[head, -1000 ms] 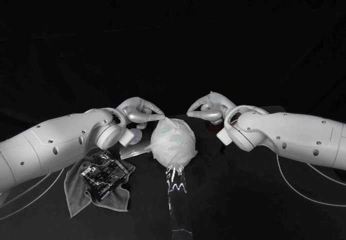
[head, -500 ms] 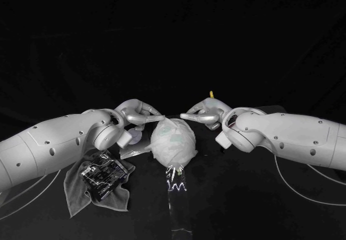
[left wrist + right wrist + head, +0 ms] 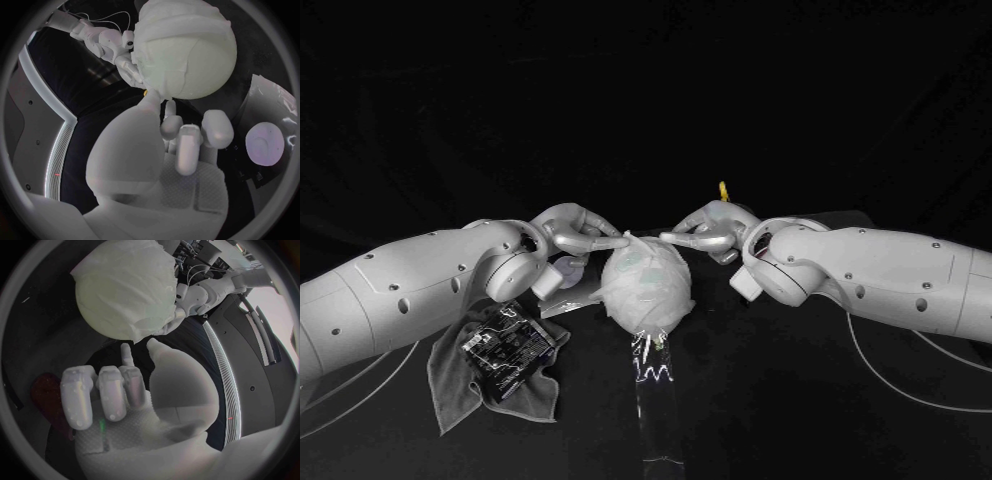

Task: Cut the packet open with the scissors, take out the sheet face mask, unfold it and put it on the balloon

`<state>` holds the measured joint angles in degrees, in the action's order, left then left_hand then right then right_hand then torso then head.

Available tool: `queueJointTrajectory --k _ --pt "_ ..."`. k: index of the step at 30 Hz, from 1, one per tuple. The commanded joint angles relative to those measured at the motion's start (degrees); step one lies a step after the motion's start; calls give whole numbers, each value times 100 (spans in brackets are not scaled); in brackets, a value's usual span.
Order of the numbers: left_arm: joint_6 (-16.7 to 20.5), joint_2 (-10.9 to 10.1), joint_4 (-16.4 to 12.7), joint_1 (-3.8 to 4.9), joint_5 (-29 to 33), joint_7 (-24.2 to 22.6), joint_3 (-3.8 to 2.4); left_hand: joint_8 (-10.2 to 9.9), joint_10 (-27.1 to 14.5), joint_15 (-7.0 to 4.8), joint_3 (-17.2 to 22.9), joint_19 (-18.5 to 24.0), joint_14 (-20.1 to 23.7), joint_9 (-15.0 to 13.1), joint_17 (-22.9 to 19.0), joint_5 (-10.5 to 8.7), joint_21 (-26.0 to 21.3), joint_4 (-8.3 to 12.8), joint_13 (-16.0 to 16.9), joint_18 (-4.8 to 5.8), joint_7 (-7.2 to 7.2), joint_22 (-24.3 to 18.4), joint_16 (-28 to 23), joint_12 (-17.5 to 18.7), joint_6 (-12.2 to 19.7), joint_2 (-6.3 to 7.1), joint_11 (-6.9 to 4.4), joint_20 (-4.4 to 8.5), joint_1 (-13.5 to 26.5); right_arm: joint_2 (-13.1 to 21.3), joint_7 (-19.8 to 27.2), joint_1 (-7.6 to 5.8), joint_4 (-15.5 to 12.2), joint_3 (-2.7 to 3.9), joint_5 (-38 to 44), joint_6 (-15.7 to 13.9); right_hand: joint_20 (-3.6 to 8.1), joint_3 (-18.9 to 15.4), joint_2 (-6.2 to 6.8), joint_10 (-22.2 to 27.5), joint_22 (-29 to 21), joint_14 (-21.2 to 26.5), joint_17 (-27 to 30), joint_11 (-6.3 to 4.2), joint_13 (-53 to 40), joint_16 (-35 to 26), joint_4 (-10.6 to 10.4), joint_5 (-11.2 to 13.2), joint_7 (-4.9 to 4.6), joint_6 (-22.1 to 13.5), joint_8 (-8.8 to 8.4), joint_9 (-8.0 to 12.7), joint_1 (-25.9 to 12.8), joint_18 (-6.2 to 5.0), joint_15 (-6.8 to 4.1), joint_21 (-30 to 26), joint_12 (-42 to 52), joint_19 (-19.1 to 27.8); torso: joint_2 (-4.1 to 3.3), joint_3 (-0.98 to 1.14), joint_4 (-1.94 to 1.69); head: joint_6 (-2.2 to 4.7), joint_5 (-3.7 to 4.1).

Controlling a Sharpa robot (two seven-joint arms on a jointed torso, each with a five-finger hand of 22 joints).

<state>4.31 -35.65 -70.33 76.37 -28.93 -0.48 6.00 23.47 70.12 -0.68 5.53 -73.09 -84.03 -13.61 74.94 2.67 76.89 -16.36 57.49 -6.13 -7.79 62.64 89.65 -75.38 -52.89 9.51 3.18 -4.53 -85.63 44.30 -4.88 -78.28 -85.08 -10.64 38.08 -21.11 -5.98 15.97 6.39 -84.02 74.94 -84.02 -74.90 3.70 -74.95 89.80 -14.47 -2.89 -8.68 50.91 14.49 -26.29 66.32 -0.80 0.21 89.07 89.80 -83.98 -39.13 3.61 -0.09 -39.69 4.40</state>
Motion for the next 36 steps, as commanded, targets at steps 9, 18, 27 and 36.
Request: queueJointTrajectory --k 9,18,27,36 --pt "-160 26 -18 0 -78 -38 -4 77 134 -6 40 -16 -583 -24 1471 9 -13 55 174 3 105 11 31 -85 -125 -220 -67 -32 -158 -29 -9 38 -8 1 -1 285 -41 -63 -160 -598 1481 -598 -1510 5 -1505 20 95 12 47 253 -26 10 482 60 -4 25 20 -555 0 1 2 -6 -4" --pt "-120 50 -13 0 -86 -184 -5 173 264 -124 286 -37 -597 -33 1506 12 6 166 319 6 242 35 35 -142 -346 -454 -197 63 -503 -15 64 53 -91 1 3 269 47 14 -268 -598 1492 -598 -1510 -141 -1505 20 305 10 216 650 71 -5 920 69 -120 55 20 -575 4 1 1 -14 -19" --pt "-112 65 -15 0 -141 -301 -5 341 457 -217 719 -70 -597 -81 1506 15 32 407 588 17 307 75 35 -243 -640 -611 -282 161 -831 11 218 62 -154 1 -27 -15 203 345 -430 -598 1506 -598 -1510 -359 -1505 20 740 7 463 1057 316 -116 1469 80 -304 93 20 -602 -1 3 0 -14 -21" --pt "-6 61 -24 0 -148 -379 -6 513 561 -242 1547 -88 -597 -173 1506 7 55 543 710 26 317 107 35 -267 -630 -296 -286 198 -497 44 352 67 -182 1 -156 -377 302 635 -395 -598 1506 -598 -1510 -420 -1505 20 957 8 516 1142 515 -278 1474 80 -378 93 20 -602 -1 1 3 -15 -20"
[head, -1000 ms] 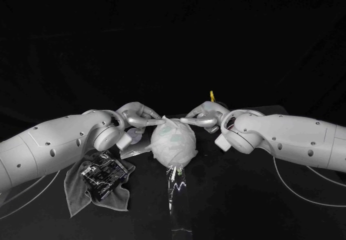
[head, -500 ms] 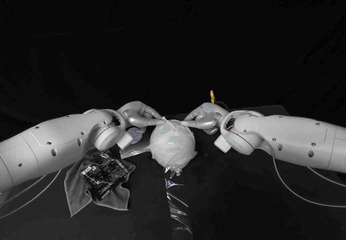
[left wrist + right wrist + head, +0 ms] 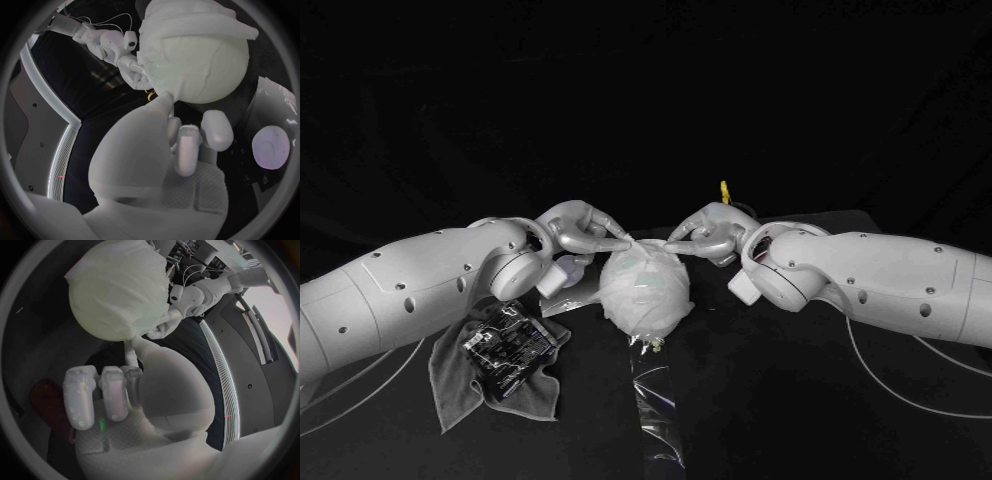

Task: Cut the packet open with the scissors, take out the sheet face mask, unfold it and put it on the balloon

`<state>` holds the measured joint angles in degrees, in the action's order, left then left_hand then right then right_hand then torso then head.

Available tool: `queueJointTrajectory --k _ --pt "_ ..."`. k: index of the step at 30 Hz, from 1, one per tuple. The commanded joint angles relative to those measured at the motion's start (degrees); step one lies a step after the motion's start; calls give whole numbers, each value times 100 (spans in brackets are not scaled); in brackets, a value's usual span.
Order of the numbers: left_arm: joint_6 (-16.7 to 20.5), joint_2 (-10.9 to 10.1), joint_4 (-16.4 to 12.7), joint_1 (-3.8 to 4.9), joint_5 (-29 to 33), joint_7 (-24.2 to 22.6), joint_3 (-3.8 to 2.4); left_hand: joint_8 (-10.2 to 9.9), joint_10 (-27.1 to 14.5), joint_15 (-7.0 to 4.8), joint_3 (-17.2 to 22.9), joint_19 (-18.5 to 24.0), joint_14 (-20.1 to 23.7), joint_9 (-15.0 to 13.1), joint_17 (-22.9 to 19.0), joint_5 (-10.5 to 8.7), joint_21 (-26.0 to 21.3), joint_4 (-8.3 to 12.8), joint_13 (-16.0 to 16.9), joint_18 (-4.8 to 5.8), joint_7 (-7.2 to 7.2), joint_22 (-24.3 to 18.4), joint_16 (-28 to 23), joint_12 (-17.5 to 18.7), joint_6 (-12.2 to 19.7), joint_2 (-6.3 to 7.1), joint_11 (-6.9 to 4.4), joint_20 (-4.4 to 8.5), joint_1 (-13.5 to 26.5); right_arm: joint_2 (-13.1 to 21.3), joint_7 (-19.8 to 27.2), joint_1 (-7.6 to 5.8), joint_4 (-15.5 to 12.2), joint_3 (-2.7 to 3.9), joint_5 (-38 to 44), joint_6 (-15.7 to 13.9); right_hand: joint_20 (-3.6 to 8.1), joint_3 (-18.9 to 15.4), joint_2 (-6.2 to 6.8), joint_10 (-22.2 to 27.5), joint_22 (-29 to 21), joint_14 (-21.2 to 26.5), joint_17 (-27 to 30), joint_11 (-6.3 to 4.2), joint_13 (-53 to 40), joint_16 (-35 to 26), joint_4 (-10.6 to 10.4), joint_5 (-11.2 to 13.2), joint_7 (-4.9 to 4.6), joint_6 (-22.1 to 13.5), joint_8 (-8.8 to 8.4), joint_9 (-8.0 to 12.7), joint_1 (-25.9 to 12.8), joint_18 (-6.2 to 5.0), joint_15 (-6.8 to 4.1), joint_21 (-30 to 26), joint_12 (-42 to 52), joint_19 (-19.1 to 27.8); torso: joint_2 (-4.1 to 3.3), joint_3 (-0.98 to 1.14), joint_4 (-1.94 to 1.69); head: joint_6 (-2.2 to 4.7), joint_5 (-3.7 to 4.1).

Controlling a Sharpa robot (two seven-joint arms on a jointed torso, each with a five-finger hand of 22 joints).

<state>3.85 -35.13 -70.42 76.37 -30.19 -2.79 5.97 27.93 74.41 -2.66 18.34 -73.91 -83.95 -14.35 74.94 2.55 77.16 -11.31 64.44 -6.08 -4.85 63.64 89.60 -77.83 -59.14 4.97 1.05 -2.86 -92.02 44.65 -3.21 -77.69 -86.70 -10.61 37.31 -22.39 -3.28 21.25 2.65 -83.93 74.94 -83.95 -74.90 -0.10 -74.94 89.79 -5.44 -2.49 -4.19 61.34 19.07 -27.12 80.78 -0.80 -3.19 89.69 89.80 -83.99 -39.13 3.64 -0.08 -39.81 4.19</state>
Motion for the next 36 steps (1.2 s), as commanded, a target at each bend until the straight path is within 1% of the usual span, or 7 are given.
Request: queueJointTrajectory --k 1,2,3,5,11,28,36 --pt "55 7 -14 0 -9 -155 -2 86 140 -39 334 -6 -605 -110 1506 17 28 55 27 21 15 6 40 -26 -8 184 -88 31 173 12 197 9 -22 -2 -92 -283 32 108 -21 -607 1506 -605 -1510 -39 -1506 21 55 -32 67 100 58 -194 27 80 -39 31 20 -601 -1 -1 1 -3 1" --pt "73 5 -12 0 15 -162 -3 86 140 -39 334 -6 -605 -110 1506 17 28 55 27 21 15 6 40 -26 -8 184 -88 31 173 17 209 9 -25 -2 -112 -324 42 168 -6 -607 1506 -605 -1510 -46 -1506 21 81 -31 73 92 93 -233 -14 80 -46 31 20 -601 0 -1 1 -3 0" --pt "99 2 -10 0 48 -170 -3 139 152 -37 569 -8 -605 -147 1506 37 32 111 39 22 18 10 40 -27 12 263 -98 31 302 24 229 9 -30 -2 -139 -384 47 205 0 -607 1506 -605 -1510 -50 -1506 21 96 -32 77 91 116 -256 -38 80 -50 31 20 -601 -1 1 -2 -2 2" --pt "131 -2 -9 0 77 -179 -3 186 155 -37 770 -7 -605 -181 1506 34 31 157 39 21 15 7 40 -21 36 308 -99 33 425 34 256 9 -37 -2 -161 -461 52 253 7 -607 1506 -605 -1510 -55 -1506 21 117 -31 81 87 144 -287 -69 80 -55 31 20 -601 -1 2 -1 5 2" --pt "228 -26 -8 0 219 -197 -4 276 159 -39 1081 -5 -605 -248 1506 23 29 283 37 20 33 1 40 -12 86 419 -86 32 649 70 322 10 -40 -1 -209 -671 65 385 36 -607 1506 -605 -1510 -64 -1506 21 178 -31 90 61 214 -370 -155 80 -66 31 20 -601 -2 -1 1 5 13" --pt "339 -83 -31 -1 548 -196 -9 369 177 -53 1242 -14 -605 -319 1506 21 30 320 49 20 70 5 40 -13 123 463 -106 39 888 137 201 10 -32 1 97 -885 84 811 116 -607 1506 -605 -1510 -77 -1506 21 394 -31 101 -35 414 -648 -428 80 -80 31 20 -601 1 -2 1 -18 24" --pt "395 -77 -27 0 517 -145 -10 386 184 -59 1265 -24 -605 -332 1506 22 37 337 58 23 77 19 40 -17 130 473 -115 42 910 101 212 9 -20 2 263 -1129 87 925 138 -607 1506 -605 -1510 -80 -1506 21 458 -31 103 -58 460 -720 -502 80 -83 31 20 -601 -3 3 -1 -15 13"
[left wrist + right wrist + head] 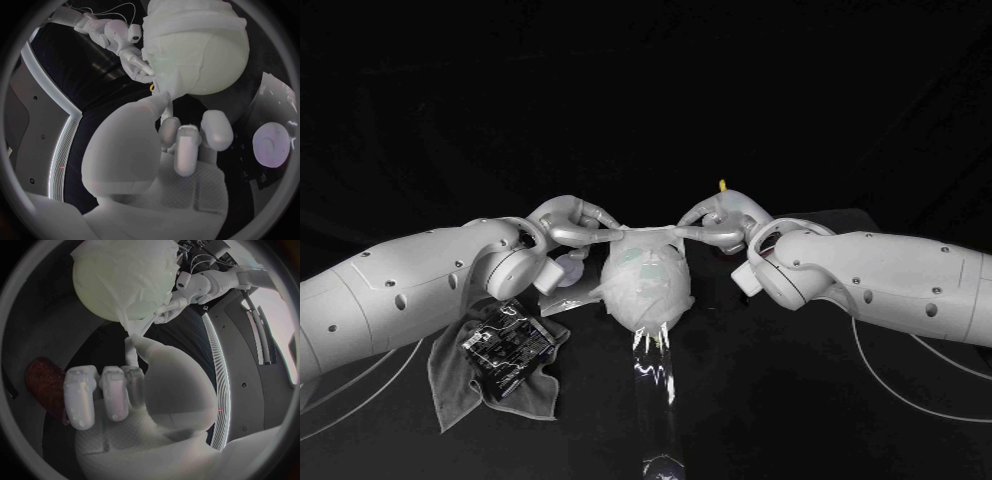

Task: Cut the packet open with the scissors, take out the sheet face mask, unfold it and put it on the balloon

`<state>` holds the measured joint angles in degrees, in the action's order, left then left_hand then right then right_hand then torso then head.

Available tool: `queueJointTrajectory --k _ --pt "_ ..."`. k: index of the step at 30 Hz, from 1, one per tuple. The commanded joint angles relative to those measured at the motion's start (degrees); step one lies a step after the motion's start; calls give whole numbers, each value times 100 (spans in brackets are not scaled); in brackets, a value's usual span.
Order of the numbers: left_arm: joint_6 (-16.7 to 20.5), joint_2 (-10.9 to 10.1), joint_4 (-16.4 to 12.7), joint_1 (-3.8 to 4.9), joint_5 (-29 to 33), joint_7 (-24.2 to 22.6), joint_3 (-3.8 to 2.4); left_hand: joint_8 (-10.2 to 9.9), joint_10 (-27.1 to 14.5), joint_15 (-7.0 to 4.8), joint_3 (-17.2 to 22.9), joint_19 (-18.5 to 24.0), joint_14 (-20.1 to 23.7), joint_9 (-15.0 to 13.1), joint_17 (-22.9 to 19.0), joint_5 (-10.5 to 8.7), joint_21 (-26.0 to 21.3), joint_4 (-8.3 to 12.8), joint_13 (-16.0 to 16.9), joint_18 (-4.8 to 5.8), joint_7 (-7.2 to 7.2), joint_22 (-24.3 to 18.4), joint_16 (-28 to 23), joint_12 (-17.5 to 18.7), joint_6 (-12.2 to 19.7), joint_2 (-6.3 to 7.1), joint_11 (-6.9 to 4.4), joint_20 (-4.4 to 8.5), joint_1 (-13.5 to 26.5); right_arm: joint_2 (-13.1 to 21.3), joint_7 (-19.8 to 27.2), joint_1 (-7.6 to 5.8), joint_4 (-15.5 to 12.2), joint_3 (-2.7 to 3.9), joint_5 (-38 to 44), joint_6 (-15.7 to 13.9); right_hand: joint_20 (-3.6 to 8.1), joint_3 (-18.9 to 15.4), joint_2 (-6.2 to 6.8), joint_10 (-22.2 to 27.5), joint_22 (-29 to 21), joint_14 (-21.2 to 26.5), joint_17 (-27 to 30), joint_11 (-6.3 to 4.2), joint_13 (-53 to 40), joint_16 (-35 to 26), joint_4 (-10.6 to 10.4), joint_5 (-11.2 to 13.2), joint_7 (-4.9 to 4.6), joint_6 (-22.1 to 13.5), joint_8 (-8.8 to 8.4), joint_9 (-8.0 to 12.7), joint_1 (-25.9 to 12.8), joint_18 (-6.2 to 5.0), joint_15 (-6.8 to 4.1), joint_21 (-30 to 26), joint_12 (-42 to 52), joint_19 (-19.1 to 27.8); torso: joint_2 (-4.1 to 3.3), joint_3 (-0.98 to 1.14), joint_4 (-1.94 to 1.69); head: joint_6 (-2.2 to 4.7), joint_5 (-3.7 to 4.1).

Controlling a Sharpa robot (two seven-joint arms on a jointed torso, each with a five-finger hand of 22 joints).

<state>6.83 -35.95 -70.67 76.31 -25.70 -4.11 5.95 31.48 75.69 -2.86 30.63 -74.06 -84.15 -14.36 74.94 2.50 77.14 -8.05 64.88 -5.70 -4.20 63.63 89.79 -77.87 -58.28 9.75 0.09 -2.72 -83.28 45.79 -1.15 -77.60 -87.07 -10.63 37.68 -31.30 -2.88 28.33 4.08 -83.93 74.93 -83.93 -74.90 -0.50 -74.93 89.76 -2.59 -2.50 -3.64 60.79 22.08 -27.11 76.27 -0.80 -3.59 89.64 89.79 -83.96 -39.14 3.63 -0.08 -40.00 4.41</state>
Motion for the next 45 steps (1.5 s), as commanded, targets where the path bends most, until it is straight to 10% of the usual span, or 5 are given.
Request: queueJointTrajectory --k 1,45 --pt "107 7 0 5 57 0 -8 33 59 -40 41 -8 -585 -334 1506 27 37 14 19 -16 13 17 21 -15 44 -5 -19 29 37 -25 10 -1 30 4 261 -258 47 216 -6 -607 1507 -607 -1510 -40 -1507 24 173 -30 49 -3 159 -721 -50 80 -43 36 21 -604 0 4 0 6 -12" --pt "342 -30 149 18 -292 376 -48 155 169 -59 290 -93 -585 -430 1506 27 91 177 151 8 19 117 21 -76 62 63 -32 53 192 -571 -253 -44 598 13 1619 -472 49 338 31 -607 1507 -607 -1510 -41 -1507 24 250 -30 50 -35 209 -810 -154 80 -44 36 21 -604 4 2 8 -66 -41"
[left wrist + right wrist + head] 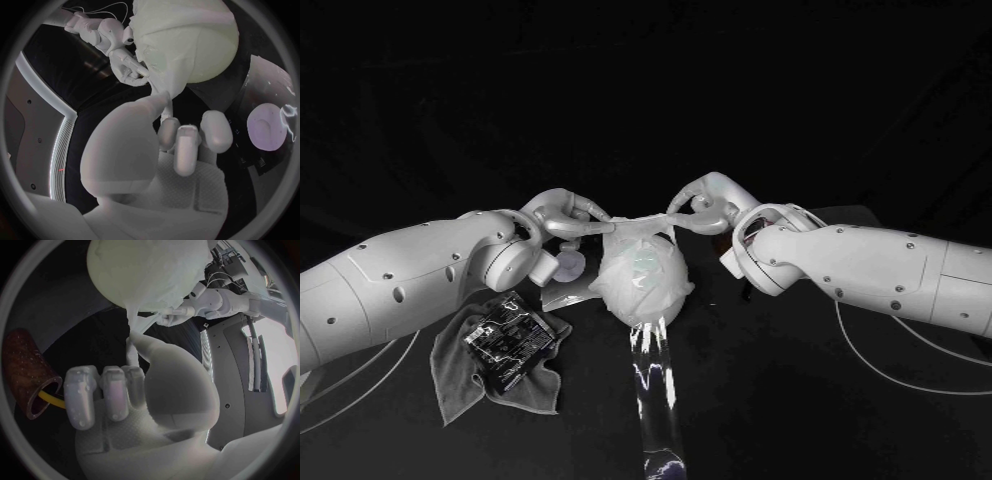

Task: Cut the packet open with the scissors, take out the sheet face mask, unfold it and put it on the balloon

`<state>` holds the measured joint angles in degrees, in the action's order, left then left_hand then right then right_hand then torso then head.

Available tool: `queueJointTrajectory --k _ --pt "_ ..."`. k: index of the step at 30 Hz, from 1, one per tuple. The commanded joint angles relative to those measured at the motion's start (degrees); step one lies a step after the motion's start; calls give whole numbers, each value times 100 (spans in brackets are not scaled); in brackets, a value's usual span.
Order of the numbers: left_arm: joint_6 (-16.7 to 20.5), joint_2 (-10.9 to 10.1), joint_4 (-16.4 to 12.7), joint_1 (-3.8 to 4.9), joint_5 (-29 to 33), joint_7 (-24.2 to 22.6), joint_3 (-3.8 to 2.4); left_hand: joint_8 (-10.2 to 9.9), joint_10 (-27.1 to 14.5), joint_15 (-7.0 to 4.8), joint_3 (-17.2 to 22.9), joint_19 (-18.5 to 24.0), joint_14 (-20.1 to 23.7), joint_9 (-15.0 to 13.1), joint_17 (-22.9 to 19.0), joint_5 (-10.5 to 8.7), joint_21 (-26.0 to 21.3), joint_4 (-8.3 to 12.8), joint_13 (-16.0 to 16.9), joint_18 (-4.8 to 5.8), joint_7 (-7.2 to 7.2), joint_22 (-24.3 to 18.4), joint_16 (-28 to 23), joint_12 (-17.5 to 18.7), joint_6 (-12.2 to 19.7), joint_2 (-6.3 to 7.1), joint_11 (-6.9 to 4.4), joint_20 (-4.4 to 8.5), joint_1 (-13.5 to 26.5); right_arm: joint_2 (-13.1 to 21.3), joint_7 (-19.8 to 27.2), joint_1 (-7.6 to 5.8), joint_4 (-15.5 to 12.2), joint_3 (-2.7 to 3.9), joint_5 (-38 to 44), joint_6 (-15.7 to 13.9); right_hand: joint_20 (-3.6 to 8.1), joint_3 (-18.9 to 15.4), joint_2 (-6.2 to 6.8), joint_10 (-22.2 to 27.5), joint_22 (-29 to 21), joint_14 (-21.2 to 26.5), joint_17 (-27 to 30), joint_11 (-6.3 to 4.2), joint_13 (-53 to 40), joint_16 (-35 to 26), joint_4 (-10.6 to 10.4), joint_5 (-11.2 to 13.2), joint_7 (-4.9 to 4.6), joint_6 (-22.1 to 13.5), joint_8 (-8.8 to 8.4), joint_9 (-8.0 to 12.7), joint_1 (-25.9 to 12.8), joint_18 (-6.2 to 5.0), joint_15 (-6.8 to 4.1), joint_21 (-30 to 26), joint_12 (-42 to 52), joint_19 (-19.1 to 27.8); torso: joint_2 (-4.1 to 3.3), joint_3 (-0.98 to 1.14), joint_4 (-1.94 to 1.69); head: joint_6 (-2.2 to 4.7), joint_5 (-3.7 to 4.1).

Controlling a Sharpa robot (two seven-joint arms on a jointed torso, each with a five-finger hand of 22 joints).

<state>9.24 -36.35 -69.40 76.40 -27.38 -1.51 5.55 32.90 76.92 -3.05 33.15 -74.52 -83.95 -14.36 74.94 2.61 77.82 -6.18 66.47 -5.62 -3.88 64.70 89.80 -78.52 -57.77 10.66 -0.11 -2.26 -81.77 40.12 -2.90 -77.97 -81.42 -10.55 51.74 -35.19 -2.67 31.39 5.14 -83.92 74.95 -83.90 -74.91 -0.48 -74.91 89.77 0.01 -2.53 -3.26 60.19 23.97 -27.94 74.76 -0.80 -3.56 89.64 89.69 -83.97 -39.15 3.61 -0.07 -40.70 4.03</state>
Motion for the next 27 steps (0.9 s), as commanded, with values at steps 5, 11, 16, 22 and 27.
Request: queueJointTrajectory --k 5,11,16,22,27 --pt "56 64 61 10 -153 234 -7 13 -41 -40 56 -47 -605 -434 1506 15 22 -5 -166 -1 -14 6 20 71 31 -12 -10 8 83 -42 -192 -7 79 6 271 174 29 38 -71 -608 1505 -610 -1509 -42 -1509 23 -6 -27 11 22 22 -733 -11 80 -46 36 31 -603 5 3 4 -7 1" --pt "98 136 117 10 -200 453 -5 -1 -183 -44 -8 -40 -605 -431 1506 14 9 -64 -418 -4 25 -15 20 213 64 49 -24 8 270 -106 -391 -7 173 5 318 440 28 48 -71 -608 1501 -610 -1509 -41 -1509 23 -4 -27 10 15 25 -742 -26 77 -46 25 31 -595 5 2 2 6 -5" --pt "135 172 135 10 -227 603 -3 -36 -322 -58 -129 -36 -605 -416 1506 13 -3 -164 -658 -8 21 -31 20 351 124 112 -28 19 473 -144 -545 -9 237 5 321 544 25 83 -70 -608 1475 -610 -1509 -30 -1509 23 -11 -26 -3 -42 10 -761 -93 57 -40 -46 31 -548 7 2 -3 10 -6" --pt "224 186 136 10 -309 861 -2 -220 -837 46 -388 -16 -601 -333 1493 13 -34 -295 -1462 -4 -160 -74 18 847 436 301 113 -30 718 -164 -612 -11 288 3 191 545 -43 -216 229 -608 1401 -610 -1509 166 -1509 23 -237 -32 -256 -659 -443 -586 -566 5 104 -247 31 -412 7 -2 6 20 7" --pt "255 174 162 10 -393 1078 0 -240 -901 83 -393 -18 -596 -315 1483 15 -40 -257 -1581 -6 -188 -76 16 940 458 244 143 -77 603 -153 -605 -11 325 1 -43 498 -181 -391 264 -608 1388 -610 -1509 348 -1509 23 -345 -23 -443 -860 -751 -424 -657 0 277 -284 31 -389 9 3 -4 37 32"
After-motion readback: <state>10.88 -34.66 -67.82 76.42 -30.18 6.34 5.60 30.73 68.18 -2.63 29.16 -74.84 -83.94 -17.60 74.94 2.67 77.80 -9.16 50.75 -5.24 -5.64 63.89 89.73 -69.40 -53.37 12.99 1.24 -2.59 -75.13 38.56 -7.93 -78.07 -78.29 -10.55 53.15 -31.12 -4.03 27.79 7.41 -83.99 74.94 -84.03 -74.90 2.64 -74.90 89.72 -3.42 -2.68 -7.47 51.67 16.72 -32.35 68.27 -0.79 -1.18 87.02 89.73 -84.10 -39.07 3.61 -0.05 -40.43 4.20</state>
